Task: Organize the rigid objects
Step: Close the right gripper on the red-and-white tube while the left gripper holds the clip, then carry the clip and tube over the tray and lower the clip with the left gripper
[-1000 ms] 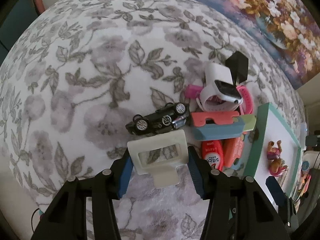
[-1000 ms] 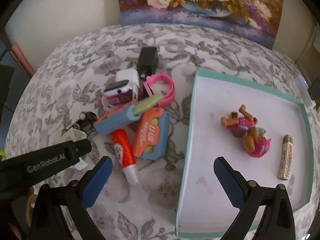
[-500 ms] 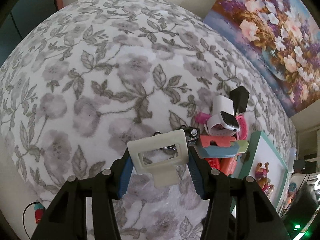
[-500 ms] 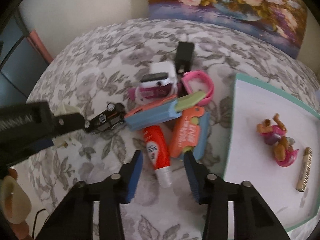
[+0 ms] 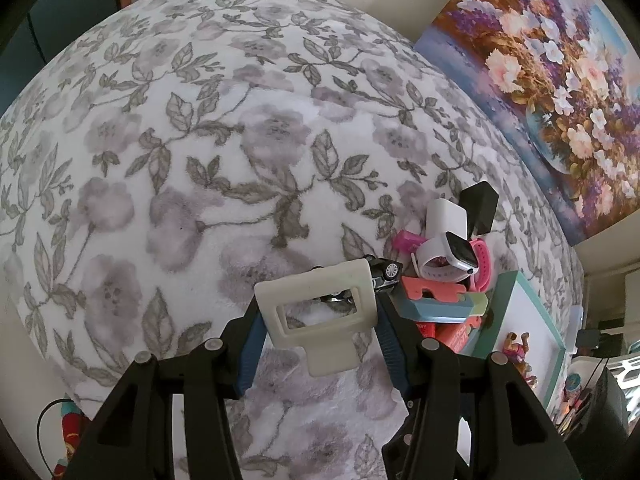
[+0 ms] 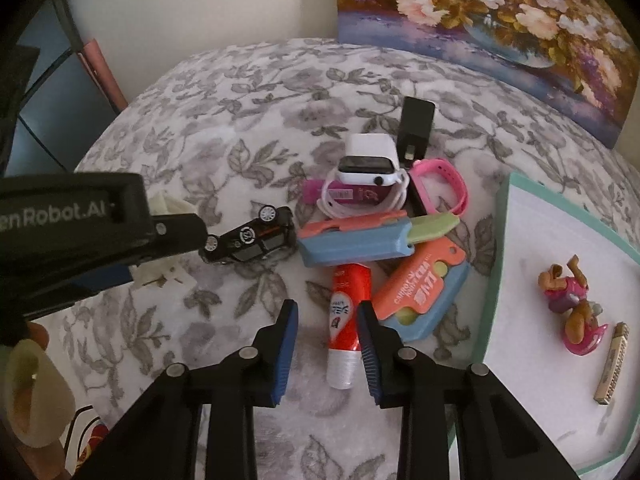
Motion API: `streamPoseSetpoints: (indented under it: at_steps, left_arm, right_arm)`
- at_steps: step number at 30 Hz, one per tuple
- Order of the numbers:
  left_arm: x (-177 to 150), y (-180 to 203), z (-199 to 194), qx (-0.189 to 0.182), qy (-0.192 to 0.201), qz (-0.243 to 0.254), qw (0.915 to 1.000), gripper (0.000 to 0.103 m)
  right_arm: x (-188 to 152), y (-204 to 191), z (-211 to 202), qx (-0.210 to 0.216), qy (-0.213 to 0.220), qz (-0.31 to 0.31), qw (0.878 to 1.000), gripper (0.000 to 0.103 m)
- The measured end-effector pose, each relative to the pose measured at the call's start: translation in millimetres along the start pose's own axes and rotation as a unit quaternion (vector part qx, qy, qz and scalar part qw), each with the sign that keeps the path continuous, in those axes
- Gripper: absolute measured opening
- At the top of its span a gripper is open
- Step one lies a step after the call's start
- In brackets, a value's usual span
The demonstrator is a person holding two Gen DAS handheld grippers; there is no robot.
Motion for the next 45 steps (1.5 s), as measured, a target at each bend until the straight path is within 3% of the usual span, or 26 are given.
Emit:
streamPoseSetpoints:
  at_steps: [11, 24, 30, 35, 45]
  left_arm:
    - [1, -1, 4, 0.000, -0.007, -0.002, 1.0000, 0.054]
    - [2, -2, 6, -0.003, -0.010, -0.007, 0.9999, 0.054]
    - [2, -4, 11, -0.002, -0.016, -0.009, 0.9998, 0.054]
    - [1, -3, 11, -0.001, -0.016, -0.009, 0.9998, 0.054]
    - [4, 3, -16, -0.004, 0.026, -0.001, 0.9997, 0.054]
  right_arm:
    - [9, 3, 9, -0.009, -0.004, 0.001, 1.000, 0.029]
    - [2, 3, 29, 0.002, -0.041, 0.011, 0.999, 0.029]
    - [4, -3, 33, -0.037, -0.035, -0.010, 0.999, 0.030]
    - [4, -5, 32, -0.043, -0.032, -0.005, 0.999, 0.028]
    - [11, 6, -13, 0.009, 0.017, 0.031, 0.999, 0.028]
Point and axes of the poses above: each gripper's, at about its wrist camera, not at the fingertips, and z roughly the way its jaws point, y to its right, x to its top, the point moved 8 cm from there along z, roughly the way its jaws point, and after that the axes turned 14 degrees about -y, right-handed, at the moved point
